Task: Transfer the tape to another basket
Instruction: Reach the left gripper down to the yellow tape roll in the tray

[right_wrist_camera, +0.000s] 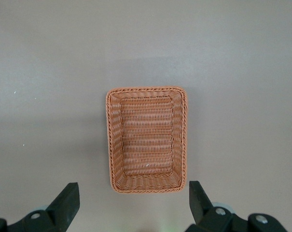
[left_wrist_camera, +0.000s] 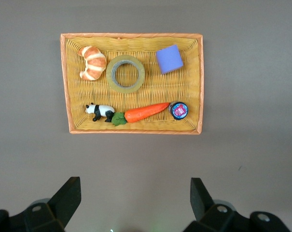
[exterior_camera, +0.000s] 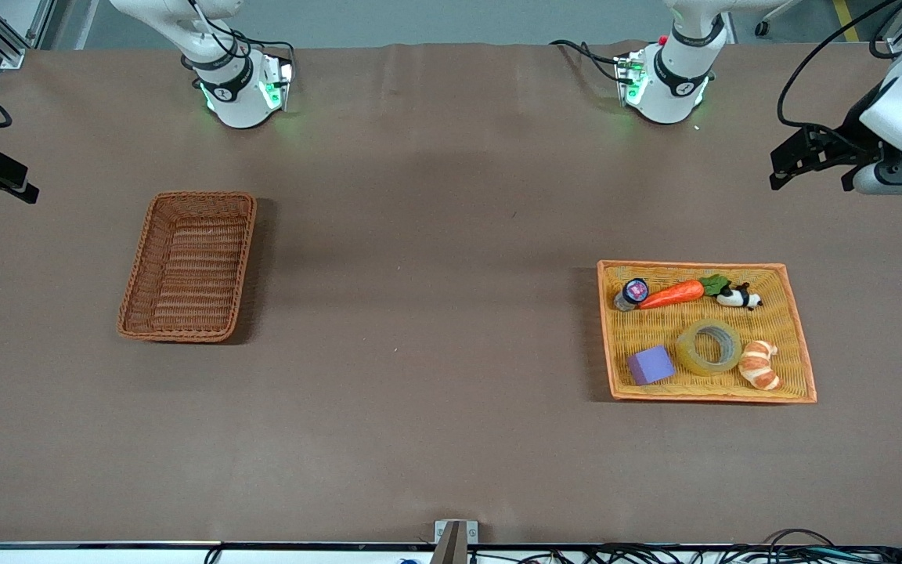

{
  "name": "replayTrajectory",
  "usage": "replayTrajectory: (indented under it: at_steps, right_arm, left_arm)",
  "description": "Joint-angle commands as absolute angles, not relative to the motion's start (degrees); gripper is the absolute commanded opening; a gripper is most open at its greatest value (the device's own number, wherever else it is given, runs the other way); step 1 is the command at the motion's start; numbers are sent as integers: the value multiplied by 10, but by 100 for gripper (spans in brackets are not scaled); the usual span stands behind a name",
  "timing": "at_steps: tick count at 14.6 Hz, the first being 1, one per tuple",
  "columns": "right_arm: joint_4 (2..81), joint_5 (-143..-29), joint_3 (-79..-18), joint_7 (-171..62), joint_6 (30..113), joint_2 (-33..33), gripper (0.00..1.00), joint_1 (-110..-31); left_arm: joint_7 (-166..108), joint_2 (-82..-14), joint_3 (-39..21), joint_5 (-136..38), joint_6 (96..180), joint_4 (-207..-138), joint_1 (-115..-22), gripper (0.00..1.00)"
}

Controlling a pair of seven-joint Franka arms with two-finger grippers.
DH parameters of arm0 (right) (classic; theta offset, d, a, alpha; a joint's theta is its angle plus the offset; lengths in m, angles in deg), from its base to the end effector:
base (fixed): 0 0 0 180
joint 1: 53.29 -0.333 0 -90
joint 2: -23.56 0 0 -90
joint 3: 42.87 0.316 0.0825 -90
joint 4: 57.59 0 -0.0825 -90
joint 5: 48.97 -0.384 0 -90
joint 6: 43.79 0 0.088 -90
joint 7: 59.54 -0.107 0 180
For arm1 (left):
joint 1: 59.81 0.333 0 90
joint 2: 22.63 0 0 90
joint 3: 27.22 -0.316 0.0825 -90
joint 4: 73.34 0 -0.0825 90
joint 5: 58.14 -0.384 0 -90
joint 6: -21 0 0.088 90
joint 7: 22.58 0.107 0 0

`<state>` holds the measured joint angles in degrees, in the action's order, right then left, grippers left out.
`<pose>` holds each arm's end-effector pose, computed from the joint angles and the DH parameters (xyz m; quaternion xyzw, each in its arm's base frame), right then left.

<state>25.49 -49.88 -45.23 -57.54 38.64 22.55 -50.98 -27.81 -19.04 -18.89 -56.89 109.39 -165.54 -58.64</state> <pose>0.5447 -0.0424 0.6596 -0.9996 0.0224 0.0140 0.0084 0.5275 -0.0713 0.6376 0.9998 -0.0170 -0.0029 0.0061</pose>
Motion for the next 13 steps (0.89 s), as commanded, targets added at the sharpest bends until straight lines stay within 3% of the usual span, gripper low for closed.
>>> replayTrajectory:
  at_steps: [1,7,13]
  right_arm:
    - [246,-501,-458,-567,379,222,100,-514]
    - [246,-501,-458,-567,379,222,100,-513]
    - [246,-501,-458,-567,379,222,100,-513]
  left_arm:
    - [-266,-199,-192,-564,1090,-1637,-587,100]
    - [-265,-256,-194,-608,1118,-1646,-572,100]
    - [-275,-317,-193,-637,1374,-1805,-545,100]
